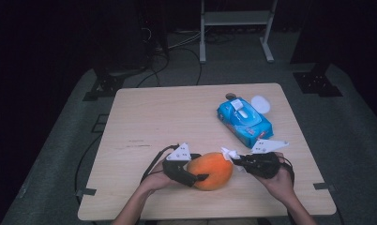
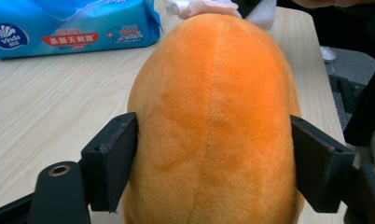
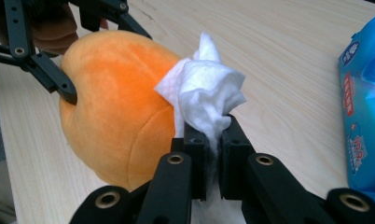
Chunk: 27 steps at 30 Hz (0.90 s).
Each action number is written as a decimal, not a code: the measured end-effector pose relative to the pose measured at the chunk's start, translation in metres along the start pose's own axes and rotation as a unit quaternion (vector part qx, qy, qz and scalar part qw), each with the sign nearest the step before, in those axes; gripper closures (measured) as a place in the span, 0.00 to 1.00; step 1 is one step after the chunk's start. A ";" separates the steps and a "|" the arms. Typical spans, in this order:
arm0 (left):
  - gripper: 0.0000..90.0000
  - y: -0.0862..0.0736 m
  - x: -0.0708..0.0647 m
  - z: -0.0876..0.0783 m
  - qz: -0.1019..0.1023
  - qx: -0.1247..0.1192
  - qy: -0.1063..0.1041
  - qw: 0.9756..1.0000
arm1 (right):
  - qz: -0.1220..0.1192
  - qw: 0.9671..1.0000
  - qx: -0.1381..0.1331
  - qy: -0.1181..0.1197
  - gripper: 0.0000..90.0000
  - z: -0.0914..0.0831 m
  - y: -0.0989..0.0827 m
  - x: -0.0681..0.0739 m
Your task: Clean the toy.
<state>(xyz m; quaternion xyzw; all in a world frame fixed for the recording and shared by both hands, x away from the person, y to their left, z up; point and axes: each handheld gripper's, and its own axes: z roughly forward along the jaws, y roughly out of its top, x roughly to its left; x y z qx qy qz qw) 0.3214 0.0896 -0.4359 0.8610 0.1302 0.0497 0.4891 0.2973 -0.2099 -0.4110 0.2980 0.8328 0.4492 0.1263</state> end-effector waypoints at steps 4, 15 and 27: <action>0.25 -0.001 0.001 -0.001 -0.008 0.000 0.003 1.000 | -0.009 1.000 0.010 -0.010 0.92 0.000 0.000 0.003; 0.28 -0.010 0.014 -0.009 -0.049 -0.005 0.010 0.999 | -0.041 0.999 0.007 0.012 0.92 0.006 0.005 0.019; 0.27 -0.009 0.011 -0.007 -0.041 -0.007 0.008 0.999 | -0.045 0.998 0.018 0.033 0.93 0.010 0.005 0.024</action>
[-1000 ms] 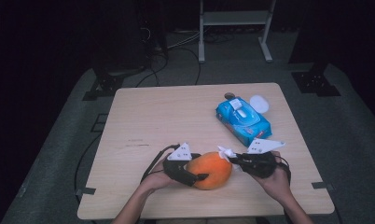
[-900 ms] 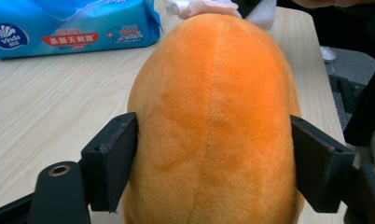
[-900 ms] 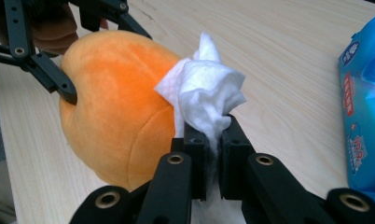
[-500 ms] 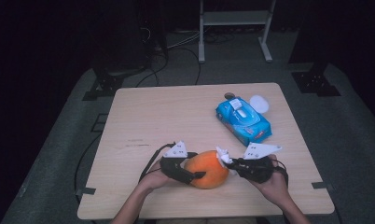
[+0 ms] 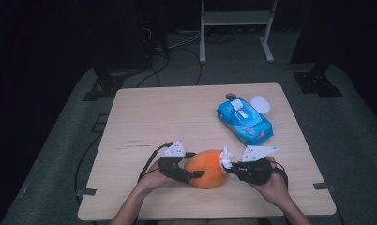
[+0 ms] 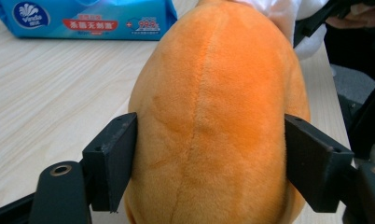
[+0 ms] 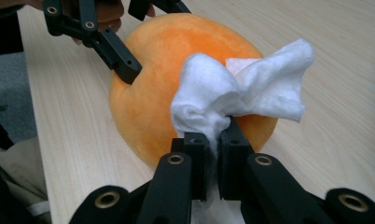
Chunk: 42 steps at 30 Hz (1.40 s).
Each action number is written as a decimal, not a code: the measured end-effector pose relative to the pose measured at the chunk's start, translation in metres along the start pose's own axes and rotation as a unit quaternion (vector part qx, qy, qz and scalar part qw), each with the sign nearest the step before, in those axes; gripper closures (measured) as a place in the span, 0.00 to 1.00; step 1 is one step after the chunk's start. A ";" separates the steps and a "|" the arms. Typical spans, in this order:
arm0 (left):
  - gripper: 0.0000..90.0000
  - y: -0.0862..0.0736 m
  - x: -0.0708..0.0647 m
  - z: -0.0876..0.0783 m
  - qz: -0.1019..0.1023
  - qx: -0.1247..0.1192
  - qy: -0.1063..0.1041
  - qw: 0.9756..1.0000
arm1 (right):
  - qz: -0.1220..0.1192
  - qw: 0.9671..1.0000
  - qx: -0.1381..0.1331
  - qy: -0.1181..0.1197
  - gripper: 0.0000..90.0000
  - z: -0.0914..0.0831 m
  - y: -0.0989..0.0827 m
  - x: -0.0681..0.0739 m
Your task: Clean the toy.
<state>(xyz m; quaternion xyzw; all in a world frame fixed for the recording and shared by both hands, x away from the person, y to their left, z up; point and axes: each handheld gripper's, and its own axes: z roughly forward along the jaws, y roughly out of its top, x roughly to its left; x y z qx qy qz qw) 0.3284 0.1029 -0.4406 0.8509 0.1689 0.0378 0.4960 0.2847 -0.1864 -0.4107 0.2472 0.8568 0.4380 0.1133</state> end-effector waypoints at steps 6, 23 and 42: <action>0.26 0.001 -0.003 0.000 0.016 0.000 -0.001 1.000 | 0.029 0.998 0.013 -0.047 0.93 -0.008 -0.011 -0.023; 0.24 0.006 -0.009 0.003 0.034 0.003 0.007 0.999 | -0.019 0.998 0.064 0.007 0.92 -0.013 0.000 -0.012; 0.25 0.015 -0.031 0.011 0.115 0.011 0.010 0.993 | -0.039 0.999 -0.022 0.003 0.61 -0.007 0.017 -0.005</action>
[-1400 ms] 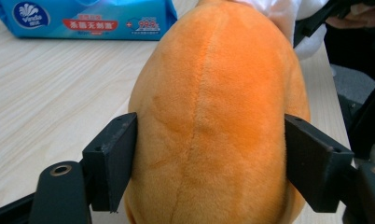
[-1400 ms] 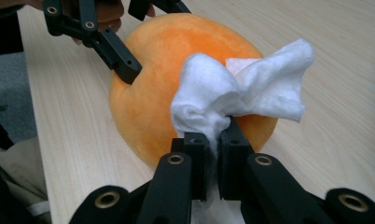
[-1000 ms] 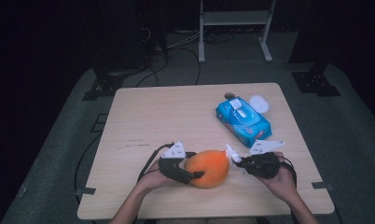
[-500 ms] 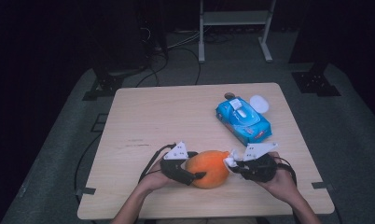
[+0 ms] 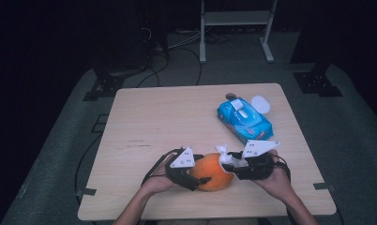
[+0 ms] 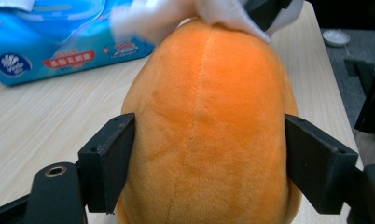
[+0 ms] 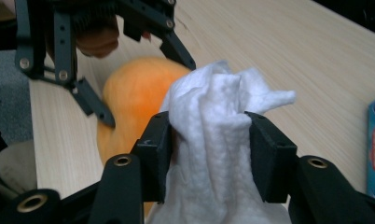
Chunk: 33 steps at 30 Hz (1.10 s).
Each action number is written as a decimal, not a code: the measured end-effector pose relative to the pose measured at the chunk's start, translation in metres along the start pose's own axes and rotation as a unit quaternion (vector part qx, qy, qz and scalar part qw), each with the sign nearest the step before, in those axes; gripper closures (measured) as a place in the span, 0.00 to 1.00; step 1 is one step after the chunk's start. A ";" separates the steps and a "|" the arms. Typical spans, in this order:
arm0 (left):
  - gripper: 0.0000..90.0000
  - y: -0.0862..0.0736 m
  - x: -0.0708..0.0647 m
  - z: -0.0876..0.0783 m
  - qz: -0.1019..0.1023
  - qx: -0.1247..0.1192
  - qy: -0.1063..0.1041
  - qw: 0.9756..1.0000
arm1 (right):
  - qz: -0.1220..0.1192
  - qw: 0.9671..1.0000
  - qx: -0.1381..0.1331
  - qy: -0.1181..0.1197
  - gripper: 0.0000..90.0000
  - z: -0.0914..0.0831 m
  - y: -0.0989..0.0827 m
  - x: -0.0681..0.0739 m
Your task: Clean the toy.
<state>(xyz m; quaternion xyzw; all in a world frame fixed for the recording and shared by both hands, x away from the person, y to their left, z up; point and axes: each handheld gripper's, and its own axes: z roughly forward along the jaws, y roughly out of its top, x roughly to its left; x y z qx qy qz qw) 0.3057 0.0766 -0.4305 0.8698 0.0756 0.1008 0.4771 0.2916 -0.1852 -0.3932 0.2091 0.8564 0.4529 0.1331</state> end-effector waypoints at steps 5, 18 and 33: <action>0.25 0.000 0.000 0.000 0.000 0.002 0.001 1.000 | 0.013 1.000 -0.017 0.001 0.85 0.004 -0.001 0.005; 0.25 0.003 0.001 0.002 -0.025 -0.002 0.011 1.000 | 0.050 0.997 0.005 -0.051 0.93 -0.016 -0.017 -0.017; 0.28 -0.001 0.005 0.001 -0.050 -0.010 0.003 0.999 | 0.056 0.998 0.010 -0.034 0.94 -0.009 -0.015 -0.013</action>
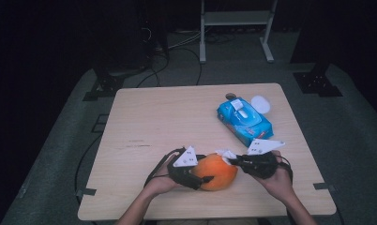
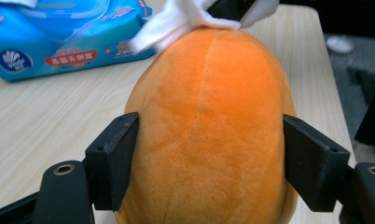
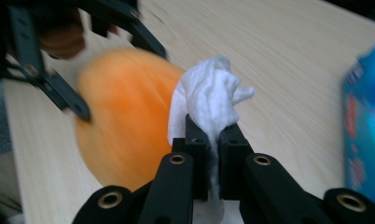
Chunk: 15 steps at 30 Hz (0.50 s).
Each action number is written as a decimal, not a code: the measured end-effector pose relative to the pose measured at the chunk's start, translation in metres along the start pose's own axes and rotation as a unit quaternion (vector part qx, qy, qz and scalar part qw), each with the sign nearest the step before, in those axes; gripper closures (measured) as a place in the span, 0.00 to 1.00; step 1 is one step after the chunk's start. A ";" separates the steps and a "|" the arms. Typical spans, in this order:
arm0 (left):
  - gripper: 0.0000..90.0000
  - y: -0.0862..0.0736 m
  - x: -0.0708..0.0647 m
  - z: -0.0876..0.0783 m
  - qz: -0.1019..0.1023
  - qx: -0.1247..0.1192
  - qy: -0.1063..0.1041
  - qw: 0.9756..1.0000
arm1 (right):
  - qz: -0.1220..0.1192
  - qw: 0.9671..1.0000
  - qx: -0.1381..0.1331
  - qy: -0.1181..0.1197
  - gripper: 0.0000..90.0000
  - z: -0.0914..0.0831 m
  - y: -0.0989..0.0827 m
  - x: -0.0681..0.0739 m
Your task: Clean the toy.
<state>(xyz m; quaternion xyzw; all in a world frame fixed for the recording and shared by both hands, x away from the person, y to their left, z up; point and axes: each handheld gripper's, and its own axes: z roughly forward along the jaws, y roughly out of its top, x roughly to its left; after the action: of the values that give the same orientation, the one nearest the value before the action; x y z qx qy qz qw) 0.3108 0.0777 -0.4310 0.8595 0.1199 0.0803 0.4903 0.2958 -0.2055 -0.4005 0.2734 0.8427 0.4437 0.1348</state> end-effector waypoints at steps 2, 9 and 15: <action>0.28 0.000 0.001 0.000 -0.006 -0.003 0.000 1.000 | 0.016 1.000 0.005 -0.002 0.94 -0.003 -0.006 -0.007; 0.28 0.008 -0.009 0.005 0.013 0.003 0.009 1.000 | -0.004 1.000 -0.010 0.017 0.94 0.003 0.009 0.011; 0.27 0.008 -0.011 0.006 0.012 0.005 0.007 1.000 | -0.025 0.999 -0.019 0.035 0.94 0.014 0.024 0.029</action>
<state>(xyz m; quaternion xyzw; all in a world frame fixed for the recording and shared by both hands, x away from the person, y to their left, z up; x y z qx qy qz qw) 0.3025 0.0659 -0.4276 0.8628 0.1130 0.0916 0.4842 0.2869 -0.1679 -0.3886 0.2340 0.8447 0.4657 0.1219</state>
